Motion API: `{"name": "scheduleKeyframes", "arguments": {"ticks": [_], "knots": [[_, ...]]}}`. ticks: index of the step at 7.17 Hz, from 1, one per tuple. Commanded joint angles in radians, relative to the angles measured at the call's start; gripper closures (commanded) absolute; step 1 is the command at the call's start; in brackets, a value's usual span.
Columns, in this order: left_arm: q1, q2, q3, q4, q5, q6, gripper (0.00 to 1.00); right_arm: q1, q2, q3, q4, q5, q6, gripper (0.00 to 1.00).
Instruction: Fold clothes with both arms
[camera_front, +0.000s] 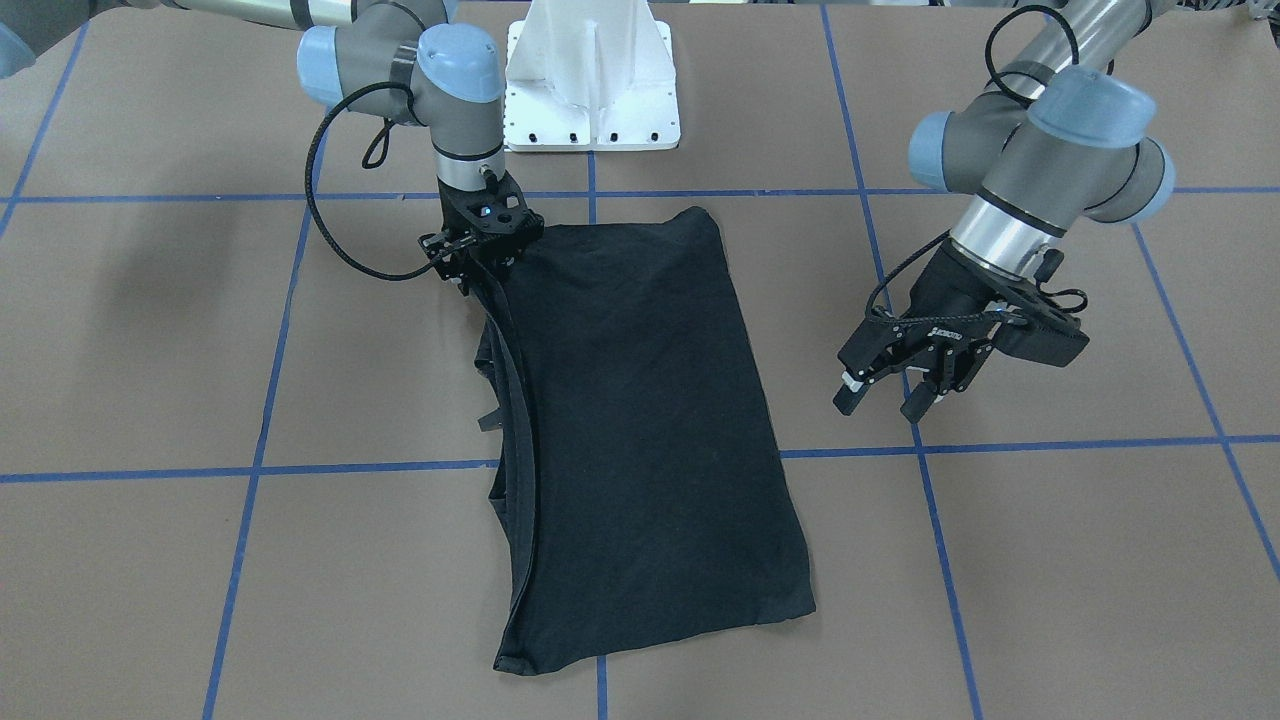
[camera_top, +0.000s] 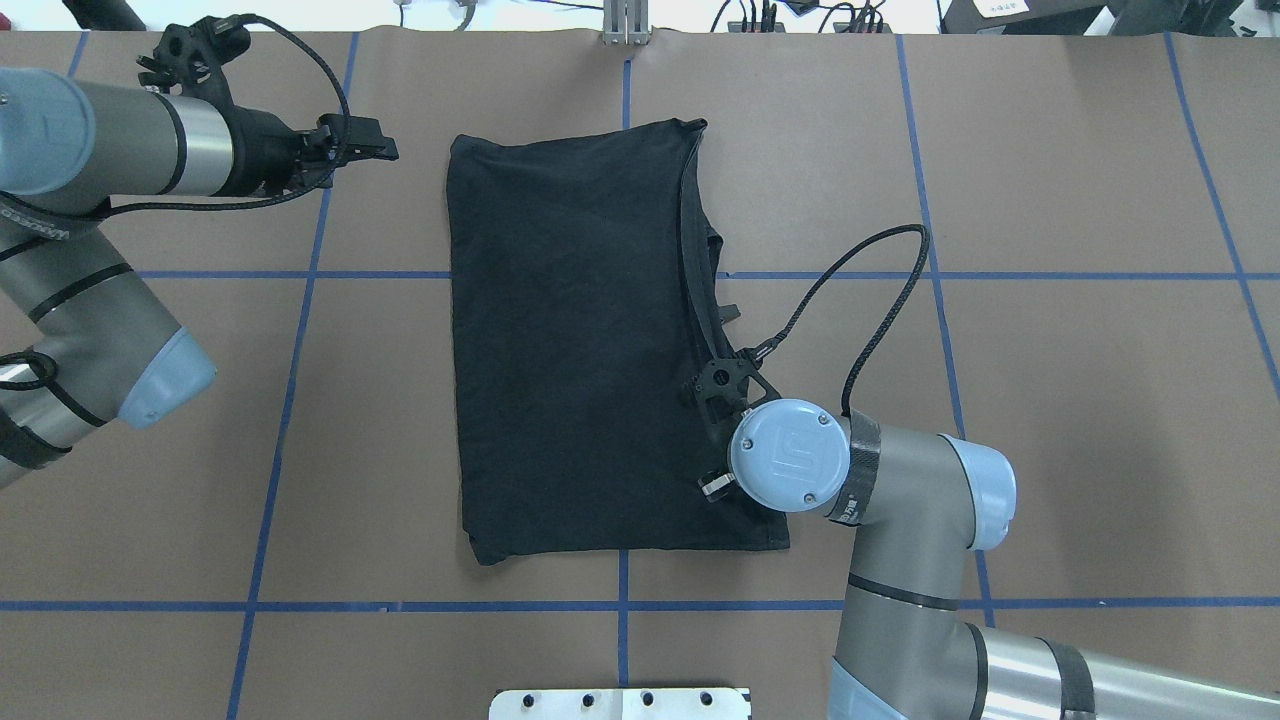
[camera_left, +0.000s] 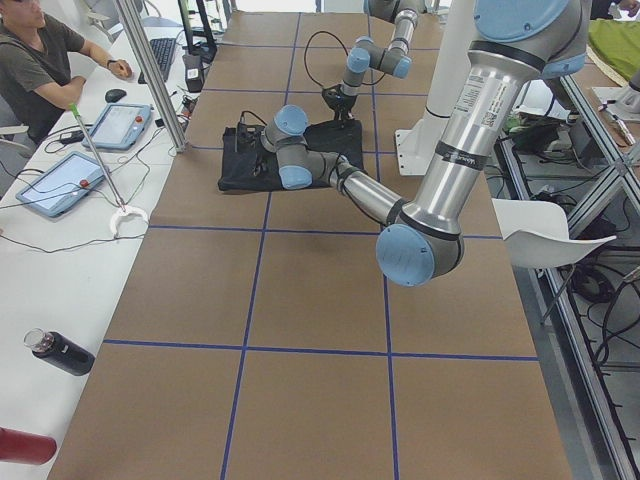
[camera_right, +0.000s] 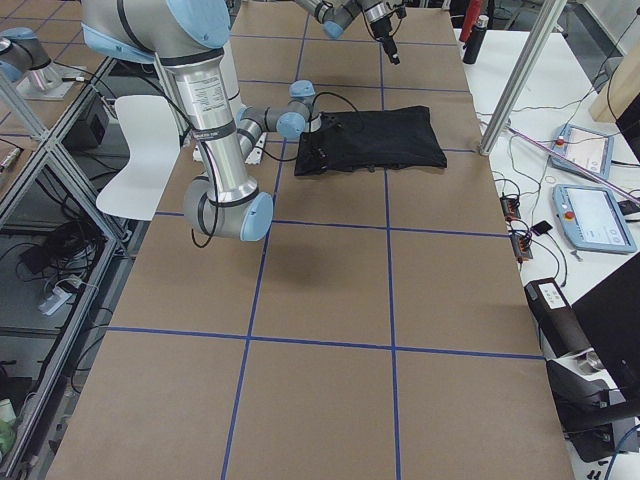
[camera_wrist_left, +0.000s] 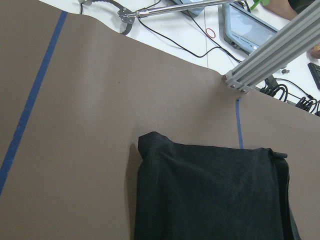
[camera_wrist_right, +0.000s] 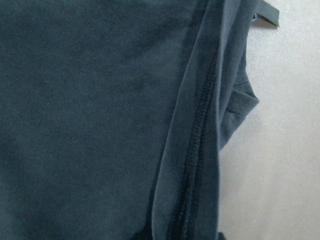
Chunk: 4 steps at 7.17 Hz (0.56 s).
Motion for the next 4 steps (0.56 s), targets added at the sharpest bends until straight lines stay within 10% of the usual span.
{"name": "scheduleKeyframes", "arguments": {"ticks": [1,4], "knots": [[0.000,-0.002,-0.001,0.001,0.000,0.000,0.00,0.005,0.000,0.001,0.000,0.005,0.000,0.86],[0.002,-0.006,0.000,0.001,-0.002,0.000,0.00,0.029,-0.014,0.001,0.041,0.012,-0.036,0.88]]}}
